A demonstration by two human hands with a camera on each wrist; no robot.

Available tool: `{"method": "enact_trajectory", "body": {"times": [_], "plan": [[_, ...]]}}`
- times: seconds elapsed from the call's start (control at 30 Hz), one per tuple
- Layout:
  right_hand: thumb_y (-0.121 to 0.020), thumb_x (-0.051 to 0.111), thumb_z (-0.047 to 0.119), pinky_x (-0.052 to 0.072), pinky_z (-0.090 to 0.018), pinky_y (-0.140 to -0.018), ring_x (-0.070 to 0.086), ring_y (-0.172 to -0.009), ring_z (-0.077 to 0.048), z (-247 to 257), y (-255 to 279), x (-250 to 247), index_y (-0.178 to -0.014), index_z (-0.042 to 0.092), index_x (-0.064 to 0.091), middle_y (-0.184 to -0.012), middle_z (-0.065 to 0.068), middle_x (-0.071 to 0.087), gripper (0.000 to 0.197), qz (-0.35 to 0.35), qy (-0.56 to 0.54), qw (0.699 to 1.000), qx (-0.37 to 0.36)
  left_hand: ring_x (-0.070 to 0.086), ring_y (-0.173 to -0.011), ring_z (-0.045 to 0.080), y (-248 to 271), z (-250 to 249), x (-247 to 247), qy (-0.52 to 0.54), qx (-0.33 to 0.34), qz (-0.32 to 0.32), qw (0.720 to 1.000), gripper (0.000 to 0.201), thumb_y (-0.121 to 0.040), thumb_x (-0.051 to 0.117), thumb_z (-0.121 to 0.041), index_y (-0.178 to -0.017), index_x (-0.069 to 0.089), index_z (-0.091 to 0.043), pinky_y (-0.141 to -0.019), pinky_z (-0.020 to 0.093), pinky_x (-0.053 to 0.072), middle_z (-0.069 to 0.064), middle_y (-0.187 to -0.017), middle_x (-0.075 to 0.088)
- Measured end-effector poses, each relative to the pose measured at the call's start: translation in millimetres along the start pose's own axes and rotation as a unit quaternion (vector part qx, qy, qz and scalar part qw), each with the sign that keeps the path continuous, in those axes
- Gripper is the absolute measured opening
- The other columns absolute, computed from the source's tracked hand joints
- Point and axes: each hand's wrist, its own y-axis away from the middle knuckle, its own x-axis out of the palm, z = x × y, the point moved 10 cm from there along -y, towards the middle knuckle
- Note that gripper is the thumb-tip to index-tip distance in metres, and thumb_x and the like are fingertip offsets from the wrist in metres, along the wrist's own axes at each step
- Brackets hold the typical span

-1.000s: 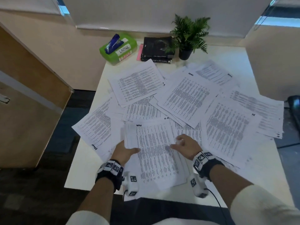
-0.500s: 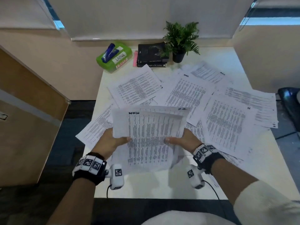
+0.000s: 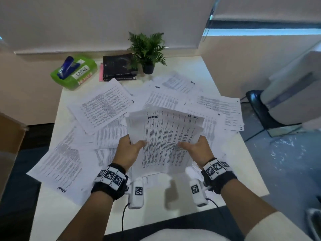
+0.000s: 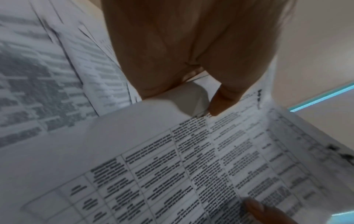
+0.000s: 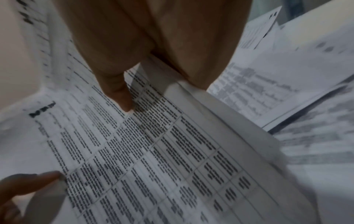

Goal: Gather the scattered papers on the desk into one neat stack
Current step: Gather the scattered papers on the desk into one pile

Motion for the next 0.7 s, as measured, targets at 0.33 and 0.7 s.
{"method": "enact_trajectory", "body": {"times": [0.33,0.7], "plan": [[-0.084,0.076,0.011,0.05,-0.03,-0.085,0.065,-0.101,-0.019,-73,-41,-87,-0.115,0.018,0.063,-0.106,0.004,0.068,0.034,-0.025,0.08,0.994,0.064,0.062,-0.076,0.019,-35,66,92,-0.097,-0.171,0.038,0.98,0.03,-0.085,0.059,-0.02,-0.115,0.053,-0.022,-0.069,0.029,0.05,0.01,-0.107,0.068],[-0.091,0.069,0.015,0.045,-0.035,-0.097,0.06,-0.119,-0.031,-126,-78,-135,-0.132,0.01,0.057,-0.132,-0.01,0.063,0.043,-0.007,0.166,0.979,0.118,0.038,-0.13,0.043,-50,88,57,-0.344,-0.256,-0.1,0.898,0.068,-0.088,0.06,-0.044,-0.147,0.034,-0.024,-0.097,0.051,0.045,0.02,-0.142,0.037]]}}
